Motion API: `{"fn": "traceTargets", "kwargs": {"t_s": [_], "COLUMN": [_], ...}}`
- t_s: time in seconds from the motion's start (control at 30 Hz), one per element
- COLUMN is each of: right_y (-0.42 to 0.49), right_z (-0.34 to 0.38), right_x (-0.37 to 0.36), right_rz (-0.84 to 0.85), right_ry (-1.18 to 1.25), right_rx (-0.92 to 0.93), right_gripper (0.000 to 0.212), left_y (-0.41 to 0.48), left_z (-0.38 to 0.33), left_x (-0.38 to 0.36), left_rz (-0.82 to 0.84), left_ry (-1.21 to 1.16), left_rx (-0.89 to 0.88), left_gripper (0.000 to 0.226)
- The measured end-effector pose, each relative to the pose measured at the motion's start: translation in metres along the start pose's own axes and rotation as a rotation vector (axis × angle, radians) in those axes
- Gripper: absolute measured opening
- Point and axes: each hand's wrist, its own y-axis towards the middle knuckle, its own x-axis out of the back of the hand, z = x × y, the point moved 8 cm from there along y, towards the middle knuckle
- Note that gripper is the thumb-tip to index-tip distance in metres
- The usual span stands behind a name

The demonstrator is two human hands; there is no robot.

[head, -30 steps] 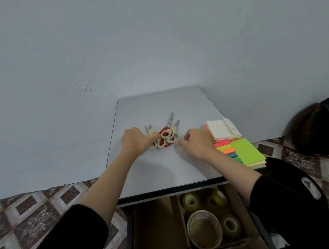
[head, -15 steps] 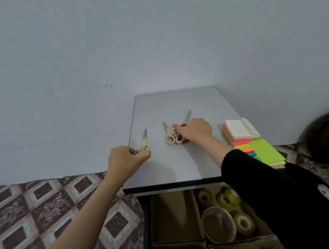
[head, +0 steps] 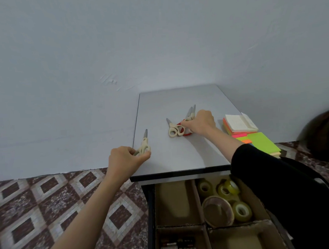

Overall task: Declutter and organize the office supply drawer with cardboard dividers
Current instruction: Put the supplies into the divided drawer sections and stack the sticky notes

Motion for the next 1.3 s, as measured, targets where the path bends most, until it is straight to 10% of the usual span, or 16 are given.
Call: {"fn": "traceTargets", "kwargs": {"t_s": [0.33, 1.3], "right_y": [-0.104, -0.182], "right_z": [-0.021, -0.133], "right_x": [0.013, -0.017], "right_rz": [0.222, 0.537], "right_ry": [0.301, -0.262], "right_rx": [0.193, 0.315], "right_gripper": [0.031, 0.05], "left_y": [-0.068, -0.12], "left_z": [-0.022, -0.007], "left_x": [-0.005, -0.157], "left_rz": [0.077, 0.687], "left_ry": [0.003, 0.678], "left_rx": [-0.077, -0.276], "left_gripper": [0.043, 0.055]}}
